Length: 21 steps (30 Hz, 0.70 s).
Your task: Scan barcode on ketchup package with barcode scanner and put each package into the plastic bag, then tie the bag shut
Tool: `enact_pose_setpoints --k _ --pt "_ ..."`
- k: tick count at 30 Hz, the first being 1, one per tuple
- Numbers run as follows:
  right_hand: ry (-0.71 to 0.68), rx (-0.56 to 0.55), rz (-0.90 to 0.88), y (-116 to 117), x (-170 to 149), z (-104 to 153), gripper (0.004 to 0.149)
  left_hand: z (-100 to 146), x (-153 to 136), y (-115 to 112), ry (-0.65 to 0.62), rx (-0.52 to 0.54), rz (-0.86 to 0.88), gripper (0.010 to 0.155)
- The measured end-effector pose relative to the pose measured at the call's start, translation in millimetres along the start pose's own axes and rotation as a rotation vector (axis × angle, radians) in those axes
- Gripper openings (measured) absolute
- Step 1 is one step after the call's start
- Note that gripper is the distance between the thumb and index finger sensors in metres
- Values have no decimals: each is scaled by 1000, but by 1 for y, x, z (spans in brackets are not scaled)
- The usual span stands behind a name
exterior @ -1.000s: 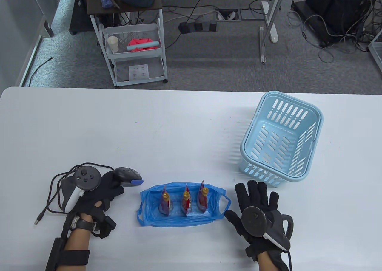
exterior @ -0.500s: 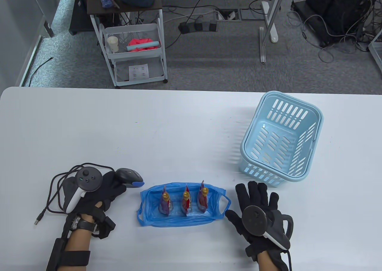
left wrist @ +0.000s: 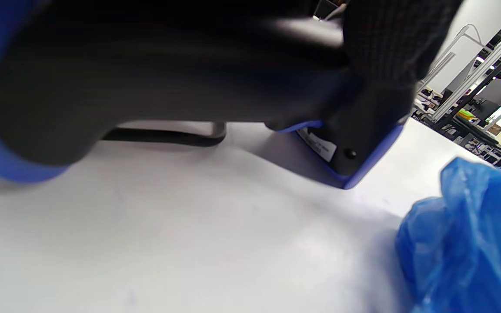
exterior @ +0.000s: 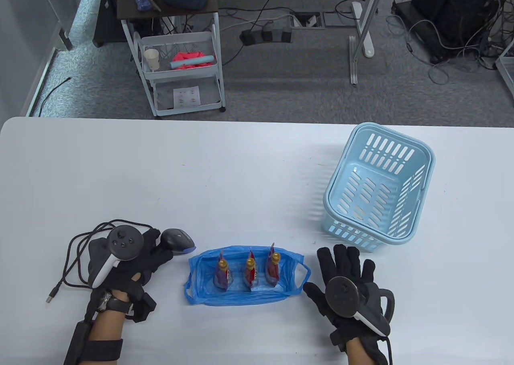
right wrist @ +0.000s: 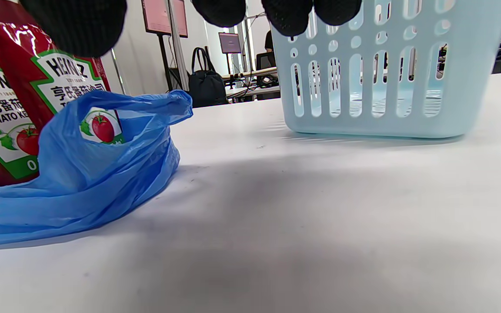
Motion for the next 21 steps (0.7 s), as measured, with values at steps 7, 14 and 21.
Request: enact_pose_setpoints --k 7,14,21 --pt "3 4 -5 0 0 -1 83 14 18 17 -74 93 16 80" --pt "4 3 -11 1 -1 -1 83 41 54 29 -201 227 -56 80" --pt "5 1 -16 0 -1 -1 83 65 88 25 -331 293 -129 77"
Point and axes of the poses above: the tracker on the back of each hand, its own x axis roughly to the thumb side, its own z axis roughly from the fingertips to the wrist, y = z × x, the point moved 2 cm from there along -z, roughly from the wrist to the fingertips, and after that the axes turned 5 degrees about y, right-handed, at the moved point
